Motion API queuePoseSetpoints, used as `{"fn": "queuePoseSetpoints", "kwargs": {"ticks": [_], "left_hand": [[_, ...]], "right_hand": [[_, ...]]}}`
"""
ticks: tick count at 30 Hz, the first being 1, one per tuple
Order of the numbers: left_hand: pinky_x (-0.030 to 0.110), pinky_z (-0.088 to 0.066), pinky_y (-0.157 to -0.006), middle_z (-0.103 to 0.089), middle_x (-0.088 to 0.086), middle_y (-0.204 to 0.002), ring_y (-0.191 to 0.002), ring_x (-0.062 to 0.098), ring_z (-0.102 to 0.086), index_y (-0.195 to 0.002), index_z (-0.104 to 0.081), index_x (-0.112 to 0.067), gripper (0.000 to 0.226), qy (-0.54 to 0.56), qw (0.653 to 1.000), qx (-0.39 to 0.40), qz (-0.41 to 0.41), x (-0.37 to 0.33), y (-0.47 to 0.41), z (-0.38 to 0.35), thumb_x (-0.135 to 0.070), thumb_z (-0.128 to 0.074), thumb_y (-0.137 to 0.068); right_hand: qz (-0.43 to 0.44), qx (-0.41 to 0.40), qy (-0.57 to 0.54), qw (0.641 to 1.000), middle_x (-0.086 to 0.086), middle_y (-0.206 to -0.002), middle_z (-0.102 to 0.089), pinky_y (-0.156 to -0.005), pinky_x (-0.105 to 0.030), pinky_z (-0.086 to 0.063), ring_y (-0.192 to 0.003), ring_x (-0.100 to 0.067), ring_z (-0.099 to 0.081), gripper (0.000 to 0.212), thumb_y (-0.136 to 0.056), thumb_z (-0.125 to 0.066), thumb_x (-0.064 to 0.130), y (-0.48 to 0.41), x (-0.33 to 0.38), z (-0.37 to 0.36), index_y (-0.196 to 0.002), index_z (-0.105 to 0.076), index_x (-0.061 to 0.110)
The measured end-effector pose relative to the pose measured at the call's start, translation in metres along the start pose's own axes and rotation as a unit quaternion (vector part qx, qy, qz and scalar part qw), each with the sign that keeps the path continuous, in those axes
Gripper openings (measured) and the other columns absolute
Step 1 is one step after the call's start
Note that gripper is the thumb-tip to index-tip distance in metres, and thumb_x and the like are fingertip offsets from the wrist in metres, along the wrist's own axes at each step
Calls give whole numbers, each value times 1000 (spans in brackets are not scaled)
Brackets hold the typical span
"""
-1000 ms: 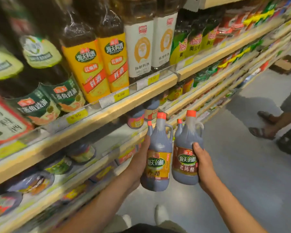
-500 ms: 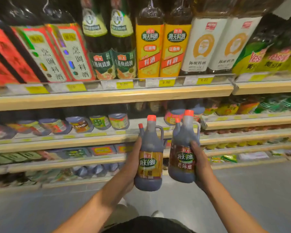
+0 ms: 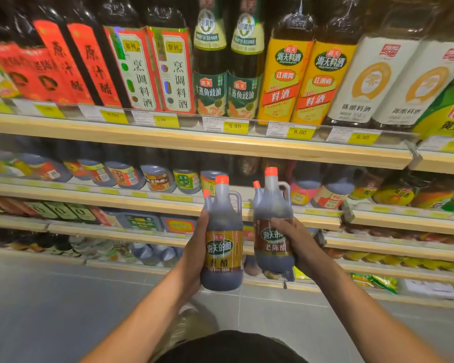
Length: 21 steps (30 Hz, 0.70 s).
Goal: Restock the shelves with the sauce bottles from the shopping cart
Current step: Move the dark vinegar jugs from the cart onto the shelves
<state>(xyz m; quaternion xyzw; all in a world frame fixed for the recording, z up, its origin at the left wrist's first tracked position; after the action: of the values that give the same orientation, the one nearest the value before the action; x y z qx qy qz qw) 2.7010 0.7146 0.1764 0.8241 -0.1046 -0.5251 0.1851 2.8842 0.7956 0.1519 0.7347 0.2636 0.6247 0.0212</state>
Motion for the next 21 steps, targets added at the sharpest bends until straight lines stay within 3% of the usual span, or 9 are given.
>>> {"fn": "queuePoseSetpoints", "kwargs": {"ticks": [3, 5, 8, 11, 14, 17, 19, 21], "left_hand": [[43, -62, -71, -71, 24, -108, -84, 34, -71, -117, -68, -11, 67, 31, 999, 4, -12, -5, 2, 3, -63, -28, -101], [42, -61, -68, -71, 24, -103, -80, 32, -71, -113, -68, -11, 65, 48, 999, -19, -13, -6, 1, 13, -62, -29, -101], [44, -61, -75, -72, 27, -110, -87, 35, -72, -117, -67, -13, 67, 37, 998, -54, -8, -3, -1, 29, -66, -32, -98], [43, -58, -80, -78, 13, -98, -87, 26, -76, -105, -73, -23, 62, 10, 995, -96, 5, 4, 2, 48, -68, -32, -97], [56, -51, -101, -75, 13, -113, -107, 32, -72, -114, -75, -32, 70, 9, 992, -121, 14, 11, 0, 65, -85, -41, -84], [55, -51, -102, -76, 12, -111, -107, 30, -72, -124, -69, -27, 72, 32, 989, -147, 1, 10, -1, 76, -82, -43, -84], [49, -54, -97, -78, 14, -104, -99, 28, -74, -118, -71, -23, 66, 36, 987, -159, 3, 9, 0, 80, -74, -40, -89], [47, -56, -94, -77, 16, -104, -98, 29, -75, -118, -71, -23, 64, 47, 986, -161, 1, 8, -3, 83, -72, -39, -91]], "right_hand": [[10, 15, 12, 1000, -23, -110, -72, -83, -48, -57, -96, -36, -71, 81, -61, -89, 47, -20, 8, -6, -125, -60, 6], [18, 19, 28, 999, -20, -109, -73, -86, -49, -58, -96, -34, -71, 70, -67, -84, 42, -34, 15, -8, -124, -61, 8], [25, 2, 64, 998, -14, -110, -74, -91, -49, -56, -101, -33, -71, 59, -72, -79, 39, -60, 26, -5, -123, -63, 13], [41, -27, 116, 992, -7, -109, -76, -89, -43, -58, -101, -27, -73, 55, -73, -85, 35, -90, 41, 1, -122, -65, 20], [37, -42, 150, 987, -12, -109, -75, -87, -40, -58, -98, -27, -73, 58, -68, -87, 35, -115, 51, 1, -117, -68, 12], [12, -85, 190, 978, -12, -105, -75, -86, -36, -57, -95, -25, -72, 51, -68, -88, 38, -136, 53, 11, -104, -71, 5], [-9, -102, 224, 969, -11, -107, -74, -91, -37, -56, -96, -23, -71, 59, -63, -89, 49, -148, 50, 15, -99, -70, 6], [-26, -102, 247, 963, -8, -114, -71, -95, -37, -53, -102, -22, -68, 77, -60, -88, 57, -158, 47, 14, -112, -69, 4]]}}
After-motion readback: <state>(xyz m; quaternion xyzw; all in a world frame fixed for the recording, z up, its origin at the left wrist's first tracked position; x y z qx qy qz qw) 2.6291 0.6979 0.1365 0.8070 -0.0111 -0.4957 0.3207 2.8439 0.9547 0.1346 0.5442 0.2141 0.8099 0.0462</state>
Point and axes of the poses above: each hand's wrist, its own y-axis away from the middle knuckle, its own z-axis out of the back of the hand, x = y × z, the point moved 10 cm from there along -y, towards the middle knuckle
